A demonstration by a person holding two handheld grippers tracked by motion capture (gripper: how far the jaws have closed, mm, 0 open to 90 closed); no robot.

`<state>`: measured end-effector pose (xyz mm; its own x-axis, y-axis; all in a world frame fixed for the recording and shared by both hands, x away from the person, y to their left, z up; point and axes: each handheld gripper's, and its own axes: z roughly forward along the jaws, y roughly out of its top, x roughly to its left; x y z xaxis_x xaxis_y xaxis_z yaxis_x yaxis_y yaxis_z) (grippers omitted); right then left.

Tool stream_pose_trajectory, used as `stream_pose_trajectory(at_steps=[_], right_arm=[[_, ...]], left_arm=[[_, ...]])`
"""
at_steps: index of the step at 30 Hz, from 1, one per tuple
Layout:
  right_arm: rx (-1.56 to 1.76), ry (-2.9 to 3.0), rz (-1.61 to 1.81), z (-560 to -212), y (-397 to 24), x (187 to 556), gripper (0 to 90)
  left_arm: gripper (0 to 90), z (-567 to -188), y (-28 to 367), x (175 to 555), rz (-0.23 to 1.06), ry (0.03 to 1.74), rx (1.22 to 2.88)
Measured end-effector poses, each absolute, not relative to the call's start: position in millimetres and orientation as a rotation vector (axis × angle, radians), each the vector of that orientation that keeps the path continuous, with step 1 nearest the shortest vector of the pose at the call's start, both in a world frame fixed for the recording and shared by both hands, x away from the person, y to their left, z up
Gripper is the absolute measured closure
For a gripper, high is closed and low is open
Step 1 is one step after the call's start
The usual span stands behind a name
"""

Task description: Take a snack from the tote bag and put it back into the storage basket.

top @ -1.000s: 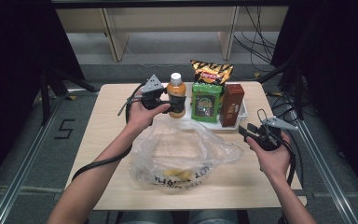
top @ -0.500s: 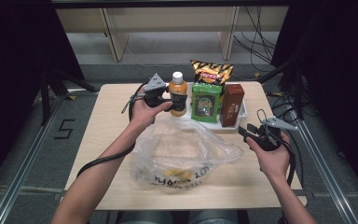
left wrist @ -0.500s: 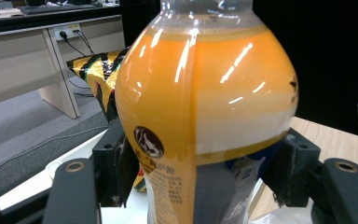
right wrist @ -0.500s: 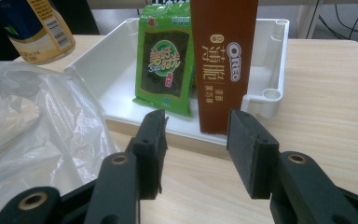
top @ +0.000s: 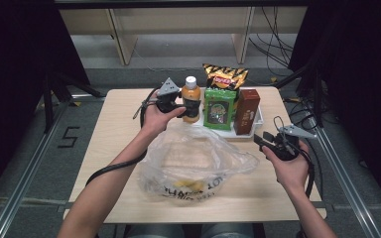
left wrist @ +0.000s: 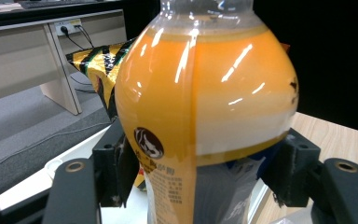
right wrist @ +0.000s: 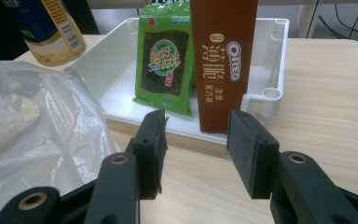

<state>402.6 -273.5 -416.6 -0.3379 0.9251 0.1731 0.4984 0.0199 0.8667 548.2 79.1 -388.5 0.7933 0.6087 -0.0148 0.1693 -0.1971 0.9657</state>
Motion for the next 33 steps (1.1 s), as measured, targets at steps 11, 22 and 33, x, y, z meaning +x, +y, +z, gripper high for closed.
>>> stream_pose_trajectory(at_steps=[11, 22, 33], right_arm=[[1.401, 1.862, 1.255, -418.0, -277.1, 404.3, 57.7], [1.409, 1.868, 1.238, -417.2, -277.8, 402.7, 57.3], [1.409, 1.868, 1.239, -417.4, -277.9, 402.7, 57.3]], left_arm=[[34.5, -394.5, 75.0, 554.2, 0.430, 0.613, 1.757], [34.5, -399.9, 72.9, 559.8, 0.426, 0.627, 1.765], [34.5, -402.8, 69.3, 563.2, 0.424, 0.630, 1.773]])
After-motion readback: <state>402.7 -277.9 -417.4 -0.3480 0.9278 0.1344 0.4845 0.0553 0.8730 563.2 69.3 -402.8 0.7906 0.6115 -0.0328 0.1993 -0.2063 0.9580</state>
